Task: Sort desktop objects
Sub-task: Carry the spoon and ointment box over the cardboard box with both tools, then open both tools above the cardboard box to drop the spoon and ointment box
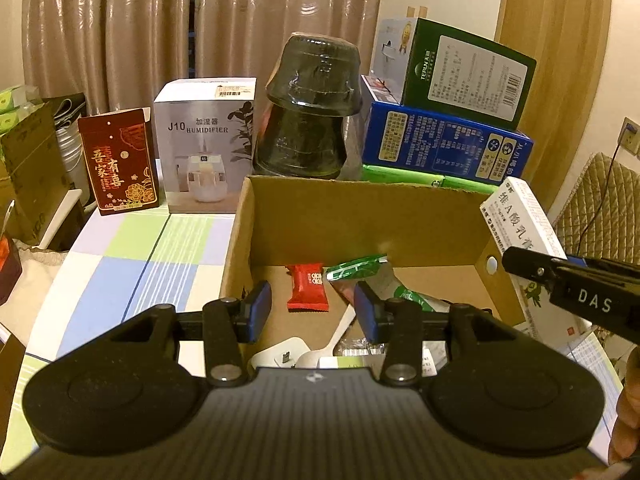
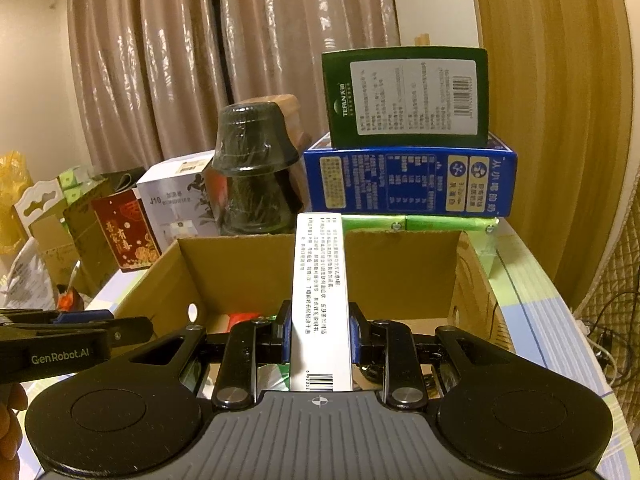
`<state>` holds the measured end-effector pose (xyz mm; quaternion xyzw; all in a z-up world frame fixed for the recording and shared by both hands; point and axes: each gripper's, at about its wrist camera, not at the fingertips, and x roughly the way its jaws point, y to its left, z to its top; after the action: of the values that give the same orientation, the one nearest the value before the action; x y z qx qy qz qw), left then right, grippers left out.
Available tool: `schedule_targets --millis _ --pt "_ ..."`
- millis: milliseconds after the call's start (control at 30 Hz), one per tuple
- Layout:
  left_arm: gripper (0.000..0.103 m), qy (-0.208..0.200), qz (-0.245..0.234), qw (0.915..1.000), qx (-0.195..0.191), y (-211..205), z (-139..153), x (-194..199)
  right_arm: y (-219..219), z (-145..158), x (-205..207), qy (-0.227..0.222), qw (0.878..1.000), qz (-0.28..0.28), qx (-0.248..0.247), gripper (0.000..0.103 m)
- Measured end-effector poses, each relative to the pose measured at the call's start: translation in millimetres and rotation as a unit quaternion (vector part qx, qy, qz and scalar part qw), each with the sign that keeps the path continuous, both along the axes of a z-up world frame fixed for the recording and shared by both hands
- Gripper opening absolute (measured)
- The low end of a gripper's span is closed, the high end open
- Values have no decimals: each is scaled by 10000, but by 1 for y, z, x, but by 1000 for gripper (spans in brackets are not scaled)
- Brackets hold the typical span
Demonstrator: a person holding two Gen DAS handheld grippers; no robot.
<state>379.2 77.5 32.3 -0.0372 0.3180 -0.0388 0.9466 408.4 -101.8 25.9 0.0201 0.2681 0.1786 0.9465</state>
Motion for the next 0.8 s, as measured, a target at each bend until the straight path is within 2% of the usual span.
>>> schedule_targets --millis 433,500,567,600,633,700,800 --pt "45 -22 -2 10000 -12 1 1 -1 5 -2 1 -18 10000 -23 47 23" --pt "45 -23 -8 10000 -2 1 1 -1 4 -1 2 -165 9998 -56 89 23" --pt "45 -21 -8 10000 22 1 1 -1 2 -2 3 -511 9986 -102 98 24" --pt "45 -20 -12 10000 36 1 1 -1 1 -3 4 -613 9980 -144 89 27" --pt "45 -20 -15 10000 47 1 0 -2 -2 -3 6 -639 9977 -209 112 46" --pt "45 -16 -26 10000 71 1 0 -2 -12 -4 8 -610 9964 -432 404 66" --pt "45 -21 -10 10000 75 3 0 -2 -20 -3 13 -483 9959 -522 561 66"
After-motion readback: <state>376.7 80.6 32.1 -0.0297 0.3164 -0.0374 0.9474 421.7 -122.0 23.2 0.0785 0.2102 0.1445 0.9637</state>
